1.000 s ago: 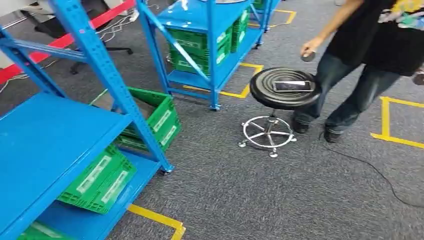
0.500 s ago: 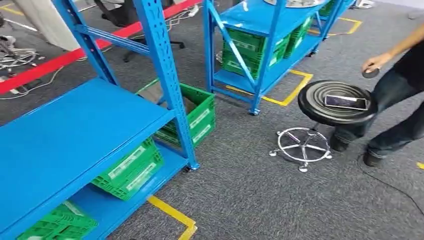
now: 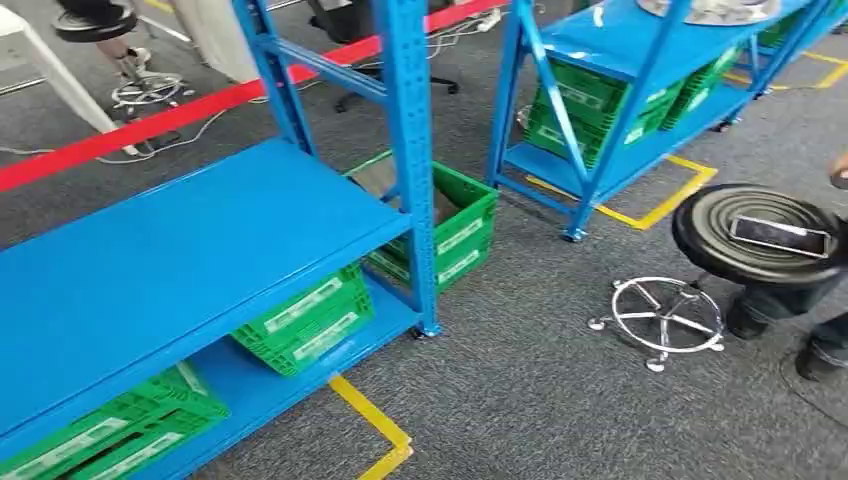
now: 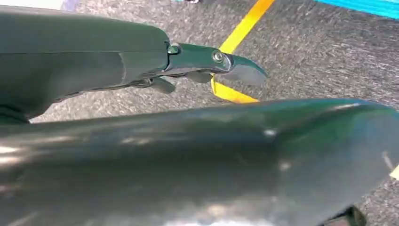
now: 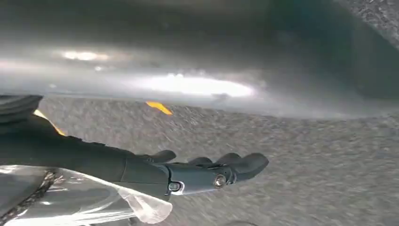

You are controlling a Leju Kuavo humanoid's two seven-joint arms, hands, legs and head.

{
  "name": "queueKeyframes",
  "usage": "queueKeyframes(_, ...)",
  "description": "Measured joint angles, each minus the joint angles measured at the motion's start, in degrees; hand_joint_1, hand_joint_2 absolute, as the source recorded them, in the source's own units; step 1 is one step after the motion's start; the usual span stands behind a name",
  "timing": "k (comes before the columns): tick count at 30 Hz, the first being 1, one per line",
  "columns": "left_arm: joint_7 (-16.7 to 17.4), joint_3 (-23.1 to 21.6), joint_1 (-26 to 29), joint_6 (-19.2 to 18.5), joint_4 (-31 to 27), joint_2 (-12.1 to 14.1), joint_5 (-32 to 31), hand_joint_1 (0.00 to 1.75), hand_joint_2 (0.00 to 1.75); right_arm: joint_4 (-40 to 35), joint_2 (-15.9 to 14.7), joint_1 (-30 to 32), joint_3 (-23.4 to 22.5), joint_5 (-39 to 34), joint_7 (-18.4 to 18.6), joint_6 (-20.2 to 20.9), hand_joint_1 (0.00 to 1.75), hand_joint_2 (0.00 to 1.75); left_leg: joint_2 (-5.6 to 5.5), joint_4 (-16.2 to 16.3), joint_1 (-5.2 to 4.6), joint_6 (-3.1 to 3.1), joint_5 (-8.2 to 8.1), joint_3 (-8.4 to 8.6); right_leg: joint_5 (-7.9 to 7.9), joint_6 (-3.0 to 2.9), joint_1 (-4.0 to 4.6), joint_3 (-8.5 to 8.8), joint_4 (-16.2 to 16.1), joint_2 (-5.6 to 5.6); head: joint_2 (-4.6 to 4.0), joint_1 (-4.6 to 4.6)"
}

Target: Take the parts from the cabinet and place them on the table.

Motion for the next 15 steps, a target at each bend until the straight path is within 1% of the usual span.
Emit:
queueKeyframes(1,0.00,0.00,0.04,0.00,0.00,0.02,0.02,0.00,0.00,0.04,0.00,-0.03,0.00,0.04,0.04,-0.07,0.00,0.00,-0.71,-0.01,-0.06,0.13,0.00,-0.24,-0.05,0.17,-0.03,0.10,-0.06,-0.59,0.00,0.15)
queueKeyframes(2,0.00,0.00,0.26,0.00,0.00,0.06,0.04,0.00,0.00,0.13,0.00,-0.25,0.02,0.07,0.04,-0.11,0.00,0.00,-1.31,-0.01,-0.17,0.31,0.00,-0.43,-0.04,0.39,-0.10,0.35,-0.27,-1.20,0.00,0.00)
queueKeyframes(3,0.00,0.02,0.47,0.00,0.00,0.04,0.06,0.00,0.00,0.24,0.00,-0.54,0.02,0.07,0.04,-0.15,0.00,0.00,-2.04,-0.78,0.05,0.78,0.31,-0.16,-0.15,0.83,0.03,0.86,-0.44,-1.84,0.00,-0.02)
queueKeyframes(4,0.00,0.02,0.65,0.00,0.00,0.00,0.11,0.00,0.00,0.26,-0.07,-0.61,0.04,0.07,0.04,-0.20,0.00,0.00,-2.51,-1.38,0.51,0.99,0.73,0.48,-0.86,1.16,-0.29,0.49,0.03,0.29,0.00,0.02)
queueKeyframes(5,0.02,0.04,0.60,0.00,0.00,-0.02,0.17,0.00,0.00,0.26,-0.11,-0.56,0.04,0.07,0.02,-0.39,0.00,0.00,-3.03,-1.49,0.71,1.29,0.81,0.51,-2.42,1.26,-0.33,-0.43,2.07,3.14,0.00,0.35)
queueKeyframes(6,0.00,0.07,0.35,-0.02,0.00,-0.04,0.22,0.00,0.00,0.33,-0.11,-0.45,0.04,0.07,0.02,-0.44,0.00,0.00,-3.80,-1.49,0.81,1.46,0.89,0.35,-4.57,1.42,-0.43,-2.40,6.24,4.86,0.00,0.59)
queueKeyframes(7,0.00,0.07,0.24,-0.13,0.00,-0.07,0.22,0.00,0.00,0.37,-0.15,-0.27,0.04,0.11,0.02,-0.44,0.00,0.00,-4.56,-1.49,0.82,1.48,0.88,0.34,-6.61,1.57,-0.52,-4.81,11.12,5.66,0.00,0.59)
queueKeyframes(8,0.00,0.07,0.24,-0.11,0.00,-0.13,0.20,0.00,0.00,0.42,-0.17,-0.14,0.02,0.09,0.04,-0.44,0.00,0.00,-5.35,-1.47,0.82,1.51,0.86,0.33,-7.85,1.72,-0.56,-7.06,15.21,5.97,0.00,0.63)
queueKeyframes(9,0.00,0.07,0.28,-0.15,0.00,-0.13,0.22,0.00,0.00,0.50,-0.17,-0.07,0.04,0.09,0.04,-0.44,0.00,0.00,-6.12,-1.44,0.83,1.51,0.85,0.41,-7.68,1.82,-0.59,-8.27,16.90,6.03,0.00,0.61)
queueKeyframes(10,0.00,0.09,0.32,-0.20,0.00,-0.13,0.24,0.00,0.00,0.55,-0.20,-0.10,0.04,0.09,0.04,-0.46,0.00,0.00,-7.00,-1.42,0.85,1.44,0.81,0.54,-5.92,1.90,-0.66,-8.20,15.73,6.05,0.00,0.57)
queueKeyframes(11,0.00,0.13,0.37,-0.39,0.00,-0.13,0.44,0.00,0.00,0.55,-0.28,-0.10,0.04,0.09,0.04,-0.48,0.00,0.00,-7.85,-1.34,0.93,1.27,0.70,0.67,-3.35,2.00,-0.79,-7.03,12.53,6.19,0.00,0.59)
queueKeyframes(12,0.02,0.26,0.37,-0.53,0.00,-0.15,0.53,0.00,0.00,0.57,-0.42,-0.10,0.04,0.09,0.04,-0.50,0.00,0.00,-8.75,-1.16,1.09,1.00,0.52,0.78,-0.22,2.15,-1.01,-4.96,7.51,6.81,0.00,0.57)
queueKeyframes(13,0.02,0.44,0.34,-0.66,0.00,-0.17,0.79,0.00,0.00,0.66,-0.46,-0.09,0.04,0.09,0.04,-0.55,0.00,0.00,-9.45,-0.83,1.21,0.60,0.27,0.72,2.17,2.38,-1.42,-3.02,2.80,8.80,0.00,0.68)
queueKeyframes(14,0.02,0.57,0.28,-0.81,0.00,-0.15,1.03,0.00,0.00,0.92,-0.46,-0.11,0.04,0.11,0.04,-0.57,0.00,0.00,-10.04,-0.43,1.06,0.13,0.04,0.35,0.91,2.47,-1.71,-2.45,1.75,12.52,0.00,0.77)
queueKeyframes(15,0.04,0.70,0.11,-0.83,0.00,-0.15,1.05,0.00,0.00,1.09,-0.46,-0.07,0.04,0.24,0.02,-0.66,0.00,0.00,-10.84,0.33,1.15,-0.16,-0.08,-0.22,0.67,1.91,-1.80,-1.57,0.72,12.53,0.00,0.68)
